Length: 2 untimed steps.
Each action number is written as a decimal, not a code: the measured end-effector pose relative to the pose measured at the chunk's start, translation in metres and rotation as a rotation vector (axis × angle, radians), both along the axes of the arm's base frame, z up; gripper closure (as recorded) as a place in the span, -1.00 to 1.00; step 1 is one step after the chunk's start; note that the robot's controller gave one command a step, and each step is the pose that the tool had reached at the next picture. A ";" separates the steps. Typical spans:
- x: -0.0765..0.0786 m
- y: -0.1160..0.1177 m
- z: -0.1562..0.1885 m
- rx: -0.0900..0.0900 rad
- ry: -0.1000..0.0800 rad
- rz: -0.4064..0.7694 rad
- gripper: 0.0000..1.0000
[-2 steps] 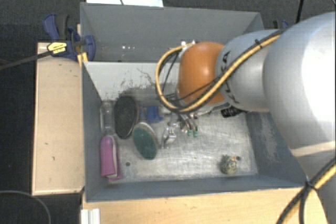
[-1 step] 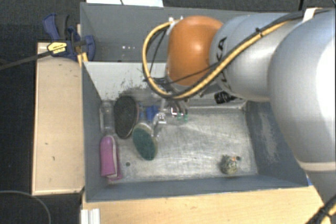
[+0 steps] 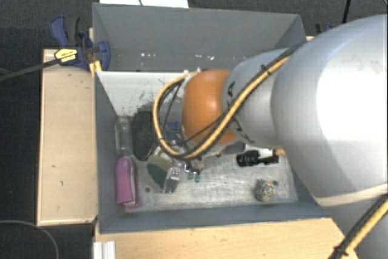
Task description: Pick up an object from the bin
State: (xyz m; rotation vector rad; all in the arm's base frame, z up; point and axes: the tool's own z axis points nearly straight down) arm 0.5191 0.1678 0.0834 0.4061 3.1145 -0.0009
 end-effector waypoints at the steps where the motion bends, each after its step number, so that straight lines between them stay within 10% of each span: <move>1: 0.001 0.001 0.003 0.002 0.001 0.001 1.00; 2: -0.002 -0.011 0.139 0.003 -0.008 0.008 1.00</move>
Offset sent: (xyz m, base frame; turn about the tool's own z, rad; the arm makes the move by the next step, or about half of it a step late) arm 0.0000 0.0000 0.0000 0.0000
